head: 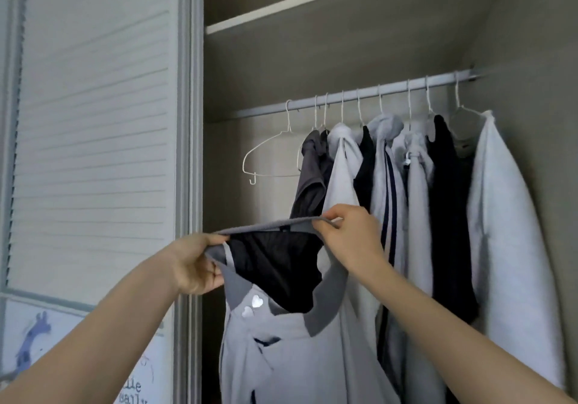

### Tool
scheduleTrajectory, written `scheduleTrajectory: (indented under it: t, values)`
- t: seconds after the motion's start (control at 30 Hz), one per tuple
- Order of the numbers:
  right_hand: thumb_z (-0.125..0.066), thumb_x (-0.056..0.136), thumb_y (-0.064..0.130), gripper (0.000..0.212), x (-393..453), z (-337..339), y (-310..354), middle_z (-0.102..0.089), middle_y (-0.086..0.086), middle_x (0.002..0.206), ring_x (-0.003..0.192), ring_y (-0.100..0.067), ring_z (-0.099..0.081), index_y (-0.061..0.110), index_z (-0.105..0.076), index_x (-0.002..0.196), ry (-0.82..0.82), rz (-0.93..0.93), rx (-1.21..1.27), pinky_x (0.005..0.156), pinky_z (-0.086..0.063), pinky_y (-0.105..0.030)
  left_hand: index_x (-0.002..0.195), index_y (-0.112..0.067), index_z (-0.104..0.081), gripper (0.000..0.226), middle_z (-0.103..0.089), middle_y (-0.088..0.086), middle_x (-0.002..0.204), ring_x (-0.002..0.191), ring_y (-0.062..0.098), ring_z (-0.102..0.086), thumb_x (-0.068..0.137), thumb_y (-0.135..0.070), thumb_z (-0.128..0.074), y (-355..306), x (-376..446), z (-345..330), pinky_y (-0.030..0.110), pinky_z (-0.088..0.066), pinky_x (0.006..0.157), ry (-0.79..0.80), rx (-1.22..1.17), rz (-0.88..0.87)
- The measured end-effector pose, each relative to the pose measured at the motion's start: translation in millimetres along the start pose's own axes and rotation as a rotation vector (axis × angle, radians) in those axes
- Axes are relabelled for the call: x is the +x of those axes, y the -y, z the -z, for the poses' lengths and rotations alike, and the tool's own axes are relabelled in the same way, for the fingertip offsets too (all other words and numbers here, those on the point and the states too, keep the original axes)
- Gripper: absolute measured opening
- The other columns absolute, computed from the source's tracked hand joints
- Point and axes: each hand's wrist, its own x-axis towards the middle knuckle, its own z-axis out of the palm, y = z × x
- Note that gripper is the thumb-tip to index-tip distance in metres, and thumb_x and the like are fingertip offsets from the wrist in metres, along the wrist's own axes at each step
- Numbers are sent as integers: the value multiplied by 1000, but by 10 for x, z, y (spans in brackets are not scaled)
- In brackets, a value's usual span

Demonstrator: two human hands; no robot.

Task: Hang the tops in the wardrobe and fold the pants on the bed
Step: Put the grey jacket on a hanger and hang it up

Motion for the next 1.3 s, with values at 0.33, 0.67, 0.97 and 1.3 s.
scheduleTrajectory:
  t: [0.33, 0.67, 0.97, 1.3]
  values:
    - [-66, 77, 26, 13, 63, -646, 476, -53, 8, 53, 59, -12, -58, 15, -64, 72, 437, 220, -205, 60, -50, -28, 93, 1, -68, 52, -74, 11, 74, 64, 24, -72, 79, -48, -76, -373, 232, -22, 29, -55, 55, 7, 691, -160]
    - [-57, 82, 39, 16, 792, -829, 607, -70, 1, 65, 68, -21, -68, 25, -57, 91, 209, 179, 20, 74, -55, -32, 104, 4, -68, 32, -74, 21, 91, 79, 31, -73, 90, -24, -69, -570, 464, 279, 36, -58, 70, -74, 425, -283]
    - [-46, 94, 15, 38, 2209, -1107, 670, -45, -23, 132, 123, -39, -42, -4, -42, 127, -93, 208, -540, 101, -34, -39, 92, 1, -70, 27, -74, 20, 79, 77, 35, -71, 88, -25, -69, -366, 732, 72, 38, -56, 73, -125, 488, -327]
    - [-46, 89, 13, 43, 2514, -1029, 160, -44, -14, 140, 132, -36, -31, 6, -47, 131, -20, -303, -669, 103, -34, -42, 90, -2, -75, 46, -76, 14, 82, 77, 26, -74, 54, -29, -82, -404, 771, 216, 32, -57, 66, 88, 601, -270]
